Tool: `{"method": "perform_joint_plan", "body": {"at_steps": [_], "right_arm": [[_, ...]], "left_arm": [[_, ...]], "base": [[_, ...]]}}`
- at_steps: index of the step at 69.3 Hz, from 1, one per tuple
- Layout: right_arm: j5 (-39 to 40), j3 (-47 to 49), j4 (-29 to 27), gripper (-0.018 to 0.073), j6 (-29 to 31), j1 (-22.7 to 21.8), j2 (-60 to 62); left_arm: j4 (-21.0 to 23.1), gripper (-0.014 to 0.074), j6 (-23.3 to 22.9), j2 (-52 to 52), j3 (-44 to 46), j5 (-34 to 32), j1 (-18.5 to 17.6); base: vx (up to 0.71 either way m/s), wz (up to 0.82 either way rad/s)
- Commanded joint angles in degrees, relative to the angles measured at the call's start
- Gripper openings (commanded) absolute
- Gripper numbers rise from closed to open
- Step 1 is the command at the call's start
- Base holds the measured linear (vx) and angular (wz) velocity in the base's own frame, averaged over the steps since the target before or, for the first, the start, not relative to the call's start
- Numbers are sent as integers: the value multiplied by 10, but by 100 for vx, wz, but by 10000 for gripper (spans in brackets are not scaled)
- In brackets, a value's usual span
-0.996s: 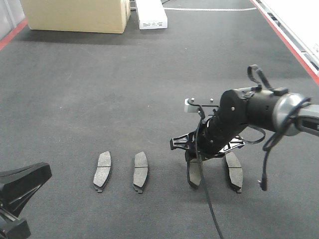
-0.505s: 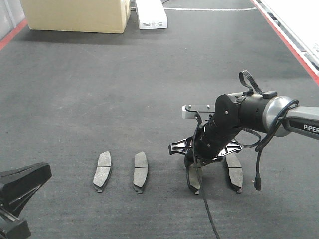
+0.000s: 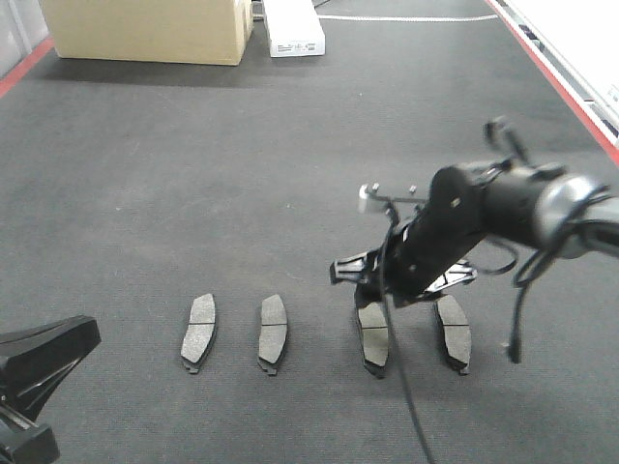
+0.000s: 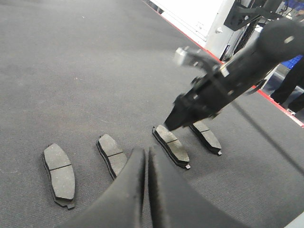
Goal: Move and align brake pads A on conveyor
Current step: 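Open the right gripper to release the pad in line, then raise the right gripper away from the placed pads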
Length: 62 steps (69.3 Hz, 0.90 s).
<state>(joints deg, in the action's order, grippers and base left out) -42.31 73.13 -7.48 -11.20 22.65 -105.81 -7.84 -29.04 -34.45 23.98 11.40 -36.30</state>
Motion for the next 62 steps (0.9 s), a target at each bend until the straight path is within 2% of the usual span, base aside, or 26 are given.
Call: {"method": "perform_joint_plan", "body": {"at_steps": [1, 9, 17, 28, 40, 55, 62], "right_arm": [[-4, 6, -2, 381, 0, -10, 61], [4, -24, 32, 321, -3, -10, 117], [3, -50, 57, 205, -17, -20, 178], [1, -93, 50, -10, -17, -86, 265], [23, -171, 59, -10, 17, -135, 384], [91, -296, 75, -6, 27, -135, 575], [107, -345, 75, -6, 51, -135, 641]], "left_arm": [[-2, -6, 0, 0, 16, -39, -3], [-2, -6, 0, 0, 16, -39, -3], [-2, -6, 0, 0, 16, -39, -3], [-2, -6, 0, 0, 16, -39, -3], [-2, -6, 0, 0, 16, -39, -3], [-2, -6, 0, 0, 16, -39, -3], [-2, -6, 0, 0, 16, -39, -3]], "base": [[0, 0], [0, 0], [0, 0], [0, 0], [0, 0], [0, 0], [0, 0]]}}
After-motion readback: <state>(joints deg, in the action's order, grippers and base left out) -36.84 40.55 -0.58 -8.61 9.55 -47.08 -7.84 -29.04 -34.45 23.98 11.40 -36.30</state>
